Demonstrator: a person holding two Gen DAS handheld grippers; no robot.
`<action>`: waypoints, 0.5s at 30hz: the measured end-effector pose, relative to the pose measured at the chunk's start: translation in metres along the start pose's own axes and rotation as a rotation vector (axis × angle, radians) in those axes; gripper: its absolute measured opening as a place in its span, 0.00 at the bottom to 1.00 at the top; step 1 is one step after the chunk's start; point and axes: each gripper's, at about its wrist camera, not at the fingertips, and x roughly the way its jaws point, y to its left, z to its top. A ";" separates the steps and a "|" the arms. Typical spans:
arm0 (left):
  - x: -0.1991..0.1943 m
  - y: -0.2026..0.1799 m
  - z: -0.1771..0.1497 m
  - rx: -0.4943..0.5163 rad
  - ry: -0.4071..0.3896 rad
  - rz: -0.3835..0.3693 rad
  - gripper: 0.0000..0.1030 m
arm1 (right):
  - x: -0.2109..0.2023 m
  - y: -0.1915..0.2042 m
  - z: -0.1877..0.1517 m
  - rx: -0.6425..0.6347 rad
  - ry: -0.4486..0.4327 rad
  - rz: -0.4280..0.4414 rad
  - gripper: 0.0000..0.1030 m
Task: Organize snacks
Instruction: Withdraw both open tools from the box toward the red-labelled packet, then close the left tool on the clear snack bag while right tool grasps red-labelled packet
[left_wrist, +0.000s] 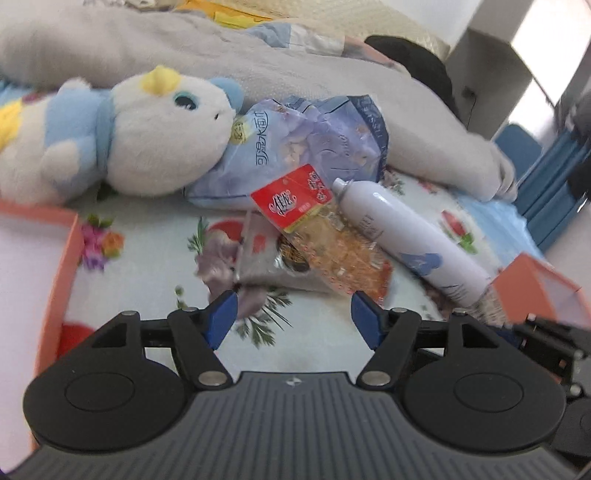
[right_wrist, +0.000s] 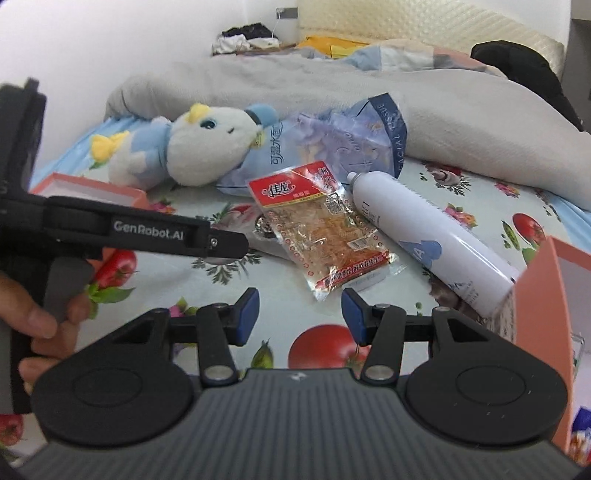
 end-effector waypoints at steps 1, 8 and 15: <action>0.004 0.000 0.002 0.006 -0.001 0.001 0.71 | 0.005 0.000 0.002 -0.013 0.003 -0.002 0.51; 0.030 0.009 0.014 0.014 0.019 0.015 0.71 | 0.042 -0.001 0.020 -0.102 0.002 -0.004 0.79; 0.046 0.022 0.013 0.024 0.036 -0.020 0.70 | 0.075 -0.002 0.033 -0.241 0.050 -0.005 0.79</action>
